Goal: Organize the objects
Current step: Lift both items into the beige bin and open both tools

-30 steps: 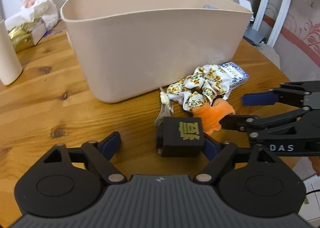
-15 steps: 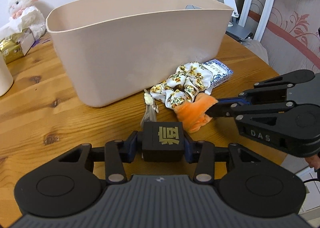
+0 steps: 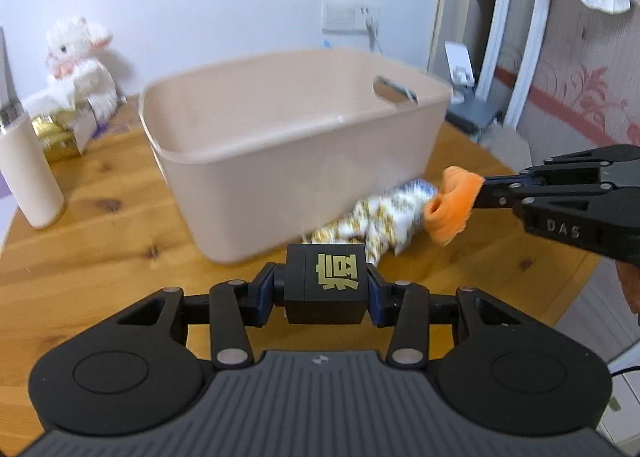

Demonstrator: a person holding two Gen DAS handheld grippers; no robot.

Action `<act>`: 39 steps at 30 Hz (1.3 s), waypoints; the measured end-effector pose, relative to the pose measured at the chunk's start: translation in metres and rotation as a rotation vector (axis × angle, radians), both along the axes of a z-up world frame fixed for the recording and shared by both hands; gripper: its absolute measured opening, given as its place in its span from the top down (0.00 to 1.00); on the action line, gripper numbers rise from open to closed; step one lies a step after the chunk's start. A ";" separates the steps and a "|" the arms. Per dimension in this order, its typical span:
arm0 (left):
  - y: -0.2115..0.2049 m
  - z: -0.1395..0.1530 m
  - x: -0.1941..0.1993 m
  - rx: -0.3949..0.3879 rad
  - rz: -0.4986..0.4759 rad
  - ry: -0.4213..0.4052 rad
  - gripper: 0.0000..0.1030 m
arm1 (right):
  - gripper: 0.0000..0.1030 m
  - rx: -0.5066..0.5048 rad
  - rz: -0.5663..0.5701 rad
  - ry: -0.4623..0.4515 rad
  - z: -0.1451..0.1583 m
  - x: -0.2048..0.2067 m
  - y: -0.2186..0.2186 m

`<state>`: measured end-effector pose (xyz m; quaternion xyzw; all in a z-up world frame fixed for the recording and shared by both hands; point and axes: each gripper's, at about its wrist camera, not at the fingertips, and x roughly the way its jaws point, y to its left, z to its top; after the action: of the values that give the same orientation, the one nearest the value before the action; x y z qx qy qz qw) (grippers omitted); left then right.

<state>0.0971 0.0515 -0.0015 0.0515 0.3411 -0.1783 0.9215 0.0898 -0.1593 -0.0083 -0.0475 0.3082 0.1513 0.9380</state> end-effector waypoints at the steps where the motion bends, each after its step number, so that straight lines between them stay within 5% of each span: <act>1: 0.000 0.006 0.000 -0.004 0.003 -0.017 0.54 | 0.99 0.004 -0.009 -0.017 0.006 0.000 -0.003; 9: 0.004 0.046 0.016 -0.017 0.060 -0.120 0.54 | 0.99 0.044 -0.070 -0.127 0.043 0.018 -0.022; 16: 0.002 0.058 0.058 -0.011 0.116 -0.127 0.54 | 0.99 0.045 -0.122 -0.168 0.053 0.051 -0.023; 28: -0.025 0.030 0.128 0.090 0.179 -0.083 0.54 | 0.98 -0.001 -0.181 -0.087 0.019 0.119 -0.005; 37: -0.020 0.003 0.153 0.086 0.262 0.003 0.54 | 0.97 -0.048 -0.172 -0.021 -0.004 0.136 -0.002; 39: -0.019 0.005 0.151 0.072 0.263 0.007 0.54 | 0.86 -0.047 -0.169 -0.026 -0.002 0.135 -0.004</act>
<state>0.2485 0.0321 0.0032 0.0389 0.3544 -0.0438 0.9332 0.2244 -0.1633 -0.0107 -0.0451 0.3024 0.0636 0.9500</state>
